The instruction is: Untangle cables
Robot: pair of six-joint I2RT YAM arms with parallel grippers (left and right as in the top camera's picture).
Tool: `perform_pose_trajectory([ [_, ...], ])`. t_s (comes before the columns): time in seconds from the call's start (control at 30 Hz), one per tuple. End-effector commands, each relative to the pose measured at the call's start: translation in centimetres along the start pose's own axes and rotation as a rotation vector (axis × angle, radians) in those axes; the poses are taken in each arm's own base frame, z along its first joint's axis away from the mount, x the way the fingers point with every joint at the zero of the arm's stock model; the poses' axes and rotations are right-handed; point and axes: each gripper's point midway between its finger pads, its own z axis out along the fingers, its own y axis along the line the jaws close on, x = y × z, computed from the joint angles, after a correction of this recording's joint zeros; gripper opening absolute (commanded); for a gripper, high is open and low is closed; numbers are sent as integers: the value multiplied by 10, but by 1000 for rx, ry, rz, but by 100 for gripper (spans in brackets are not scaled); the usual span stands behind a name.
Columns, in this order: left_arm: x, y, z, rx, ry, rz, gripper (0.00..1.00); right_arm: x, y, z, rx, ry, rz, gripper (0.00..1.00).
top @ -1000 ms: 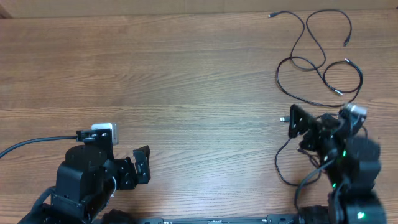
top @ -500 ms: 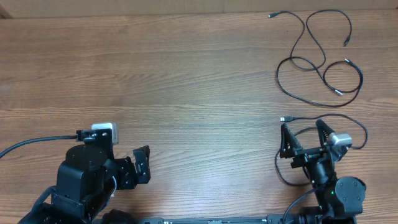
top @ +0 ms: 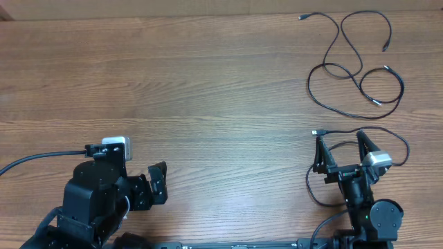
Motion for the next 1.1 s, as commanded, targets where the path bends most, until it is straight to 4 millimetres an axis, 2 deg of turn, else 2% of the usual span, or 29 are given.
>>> perform_pose_trajectory([
  [0.0,-2,4,1,-19,-7,-24,100,9,-4,1,10,4,-21,100],
  [0.2,-2,4,1,-19,-7,-24,100,28,-10,2,26,38,-21,100],
  [0.33,-2,4,1,-19,-7,-24,100,30,-13,2,41,47,-62,100],
  [0.43,-2,4,1,-19,-7,-24,100,44,-15,1,49,102,-76,100],
  [0.53,-2,4,1,-19,-7,-24,99,44,-14,1,41,103,-140,100],
  [1.07,-2,4,1,-19,-7,-24,100,44,-18,1,63,105,-129,100],
])
